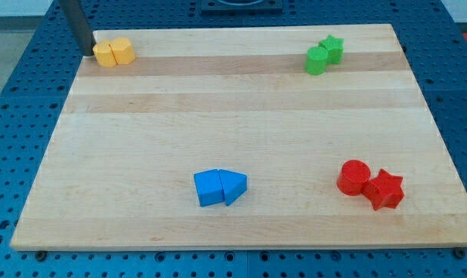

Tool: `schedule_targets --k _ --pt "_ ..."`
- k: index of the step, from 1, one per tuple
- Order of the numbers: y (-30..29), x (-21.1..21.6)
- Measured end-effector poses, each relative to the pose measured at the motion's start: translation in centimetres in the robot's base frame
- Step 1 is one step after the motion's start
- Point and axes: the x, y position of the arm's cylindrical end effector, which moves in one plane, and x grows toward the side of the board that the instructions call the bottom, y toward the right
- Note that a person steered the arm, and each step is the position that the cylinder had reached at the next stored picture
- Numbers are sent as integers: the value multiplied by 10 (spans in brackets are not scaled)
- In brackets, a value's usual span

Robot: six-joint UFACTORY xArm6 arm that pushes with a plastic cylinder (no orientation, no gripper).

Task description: Slightly push the yellow blocks towards right

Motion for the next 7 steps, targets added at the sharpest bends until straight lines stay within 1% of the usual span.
schedule_targets --k 1,2,3,4,7 --pt "-10 1" --pt "-10 32" --pt "16 22" --pt "25 12" --pt "34 2"
